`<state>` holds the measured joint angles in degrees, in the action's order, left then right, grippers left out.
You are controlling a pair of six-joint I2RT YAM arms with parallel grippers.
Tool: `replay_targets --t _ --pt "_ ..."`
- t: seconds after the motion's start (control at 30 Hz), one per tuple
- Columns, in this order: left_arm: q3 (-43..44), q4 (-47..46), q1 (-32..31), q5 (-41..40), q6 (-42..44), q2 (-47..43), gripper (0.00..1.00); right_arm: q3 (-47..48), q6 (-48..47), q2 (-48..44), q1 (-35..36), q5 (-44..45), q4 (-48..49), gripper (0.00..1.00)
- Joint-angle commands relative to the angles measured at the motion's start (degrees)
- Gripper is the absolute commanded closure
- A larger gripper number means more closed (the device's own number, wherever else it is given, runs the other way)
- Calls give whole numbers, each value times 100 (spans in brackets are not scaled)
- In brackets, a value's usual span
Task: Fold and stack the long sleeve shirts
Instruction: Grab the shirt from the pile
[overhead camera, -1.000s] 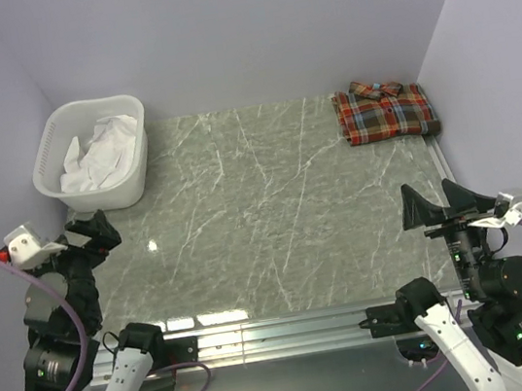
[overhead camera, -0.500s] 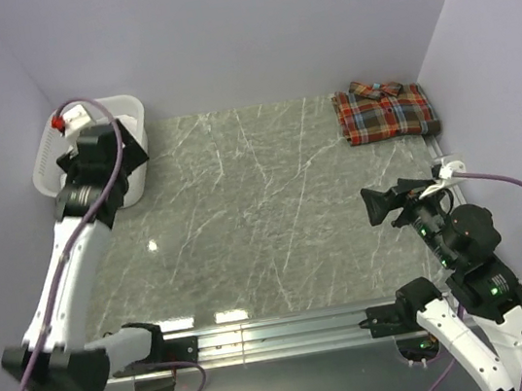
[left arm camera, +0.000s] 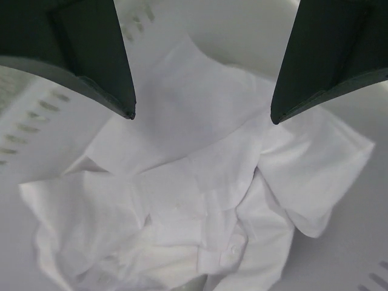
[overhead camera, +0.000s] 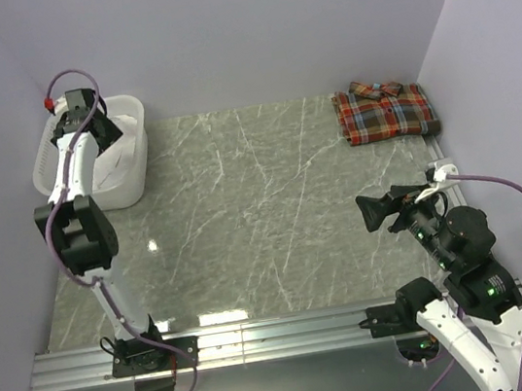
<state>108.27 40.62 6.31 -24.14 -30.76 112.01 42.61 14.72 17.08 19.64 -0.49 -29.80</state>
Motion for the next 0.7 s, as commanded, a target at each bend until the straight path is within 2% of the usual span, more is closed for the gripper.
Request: replay_targets --t 0.0,0.3,0.6,0.63,0.67 --pt "467 281 247 453 -131 566 1 -25 -4 85 40 -74 36 0" --pt "590 24 591 806 -132 1656 1 -25 5 181 31 -83 -26 0" --pt "801 86 670 753 -105 2492 1 -148 48 348 49 -250 45 0" --pt "758 69 670 770 -88 2536 2 -130 48 375 49 -258 53 0" --pt "740 43 662 788 -70 2572 7 -130 40 392 49 -258 53 0"
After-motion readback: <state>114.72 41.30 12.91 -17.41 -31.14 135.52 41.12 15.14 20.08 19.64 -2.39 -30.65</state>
